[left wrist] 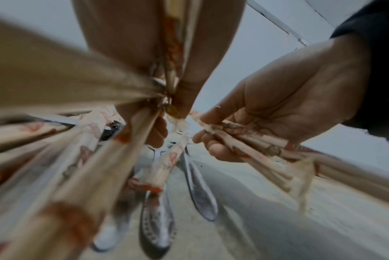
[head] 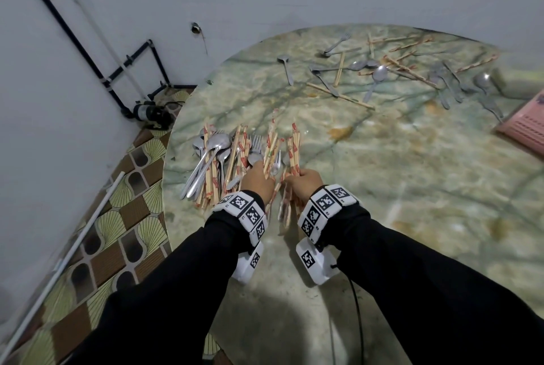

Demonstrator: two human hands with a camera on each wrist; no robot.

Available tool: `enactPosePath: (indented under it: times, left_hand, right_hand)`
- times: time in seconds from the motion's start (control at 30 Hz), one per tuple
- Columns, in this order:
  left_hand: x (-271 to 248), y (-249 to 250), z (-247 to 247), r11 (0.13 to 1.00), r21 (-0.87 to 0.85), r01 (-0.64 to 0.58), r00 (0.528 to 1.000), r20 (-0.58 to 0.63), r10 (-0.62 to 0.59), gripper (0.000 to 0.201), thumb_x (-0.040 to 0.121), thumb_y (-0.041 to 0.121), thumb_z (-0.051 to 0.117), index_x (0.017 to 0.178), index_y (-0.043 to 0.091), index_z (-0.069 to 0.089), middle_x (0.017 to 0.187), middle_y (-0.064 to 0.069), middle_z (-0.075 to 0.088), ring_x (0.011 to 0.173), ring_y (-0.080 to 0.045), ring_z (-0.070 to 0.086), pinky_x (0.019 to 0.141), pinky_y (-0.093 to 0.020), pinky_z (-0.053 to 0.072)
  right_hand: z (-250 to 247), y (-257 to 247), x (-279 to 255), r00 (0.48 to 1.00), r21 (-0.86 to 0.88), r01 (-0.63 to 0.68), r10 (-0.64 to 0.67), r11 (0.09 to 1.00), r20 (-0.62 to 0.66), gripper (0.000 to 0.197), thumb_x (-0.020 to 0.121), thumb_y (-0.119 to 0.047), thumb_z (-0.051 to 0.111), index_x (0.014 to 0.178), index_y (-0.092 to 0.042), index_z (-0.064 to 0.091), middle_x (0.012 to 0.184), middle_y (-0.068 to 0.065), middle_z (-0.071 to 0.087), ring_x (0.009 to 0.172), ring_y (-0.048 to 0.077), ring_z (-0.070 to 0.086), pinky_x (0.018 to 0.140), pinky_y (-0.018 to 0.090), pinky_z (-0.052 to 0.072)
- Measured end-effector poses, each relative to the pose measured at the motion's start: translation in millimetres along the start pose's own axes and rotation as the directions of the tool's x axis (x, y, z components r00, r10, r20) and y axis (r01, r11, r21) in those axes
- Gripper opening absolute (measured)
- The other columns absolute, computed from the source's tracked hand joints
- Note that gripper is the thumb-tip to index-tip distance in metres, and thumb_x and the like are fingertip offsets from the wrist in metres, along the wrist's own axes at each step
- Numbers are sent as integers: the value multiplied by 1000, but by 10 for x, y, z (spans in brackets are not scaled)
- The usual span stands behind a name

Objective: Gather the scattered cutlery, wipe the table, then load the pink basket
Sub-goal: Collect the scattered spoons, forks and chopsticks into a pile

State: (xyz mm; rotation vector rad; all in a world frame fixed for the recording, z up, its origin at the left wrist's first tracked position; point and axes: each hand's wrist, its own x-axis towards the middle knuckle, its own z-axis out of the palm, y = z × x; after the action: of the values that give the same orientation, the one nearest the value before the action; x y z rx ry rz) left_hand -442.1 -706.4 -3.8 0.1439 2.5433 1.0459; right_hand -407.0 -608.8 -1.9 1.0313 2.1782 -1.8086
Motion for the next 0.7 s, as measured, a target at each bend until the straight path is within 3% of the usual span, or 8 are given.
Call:
enactPosePath:
  times: [0.1, 0.2, 0.37, 0.43, 0.5, 0.57, 0.63, 0.7]
  left_hand:
    - [7, -23, 30, 1000, 17, -3, 1000, 15, 3, 32, 92, 12, 50, 121, 2, 47, 114, -19, 57, 104, -34, 56, 90, -41, 46]
    - [7, -38, 48, 999, 27, -26, 1000, 14, 26, 32, 89, 14, 56, 118, 2, 51, 117, -19, 58, 105, -32, 56, 92, -42, 46]
    - [-6, -84, -3, 999, -1, -35, 999, -40, 35, 51, 87, 17, 60, 134, 7, 43, 133, -15, 46, 117, -30, 50, 99, -36, 42]
    - [-8, -99, -38, 999, 18, -47, 997, -64, 48, 49, 88, 20, 60, 132, 8, 44, 131, -15, 47, 116, -29, 50, 97, -33, 41]
    - [-7, -119, -81, 998, 5, -62, 992, -105, 63, 45, 87, 21, 61, 129, 9, 48, 130, -12, 49, 112, -27, 52, 96, -33, 42]
    - [0, -157, -143, 999, 10, -40, 984, -175, 42, 39, 87, 19, 60, 125, 10, 52, 129, -8, 48, 106, -23, 52, 93, -30, 42]
    - [21, -231, -223, 1000, 26, 9, 964, -268, -2, 39, 85, 21, 60, 123, 11, 55, 129, -12, 51, 112, -27, 51, 100, -37, 40]
    - [22, -331, -330, 992, 62, 107, 942, -325, -81, 47, 84, 28, 61, 127, 13, 50, 133, -15, 46, 122, -31, 44, 105, -43, 35]
  right_hand:
    - [-37, -27, -15, 999, -7, 21, -21, 1000, -25, 21, 86, -3, 53, 98, 8, 65, 77, 15, 59, 76, 25, 56, 80, 41, 52]
    - [-32, -69, -60, 999, -20, 37, -36, 999, 38, 24, 91, -10, 52, 104, 7, 62, 84, 17, 60, 75, 24, 56, 84, 40, 50]
    - [-4, -83, -96, 995, -29, 79, -76, 996, 71, 31, 93, -17, 52, 109, 9, 61, 113, 29, 61, 85, 30, 61, 82, 38, 50]
    - [11, -69, -90, 996, -16, 69, -68, 998, 63, 33, 91, -14, 53, 109, 13, 60, 113, 32, 60, 95, 38, 63, 84, 39, 49]
    - [29, -53, -83, 997, 22, 46, -47, 999, 56, 33, 90, -15, 55, 107, 13, 60, 106, 31, 62, 85, 33, 61, 79, 36, 47]
    - [21, -47, -93, 998, 25, 34, -36, 999, 57, 34, 91, -17, 55, 117, 5, 58, 115, 19, 60, 99, 28, 59, 88, 34, 46]
    - [-14, -31, -99, 997, 1, 35, -35, 999, 64, 40, 93, -17, 52, 128, 1, 50, 131, 17, 53, 118, 29, 51, 98, 34, 40]
    - [-37, -8, -110, 998, -13, 23, -22, 1000, 61, 48, 93, -18, 51, 137, 0, 40, 140, 16, 44, 126, 30, 45, 101, 35, 37]
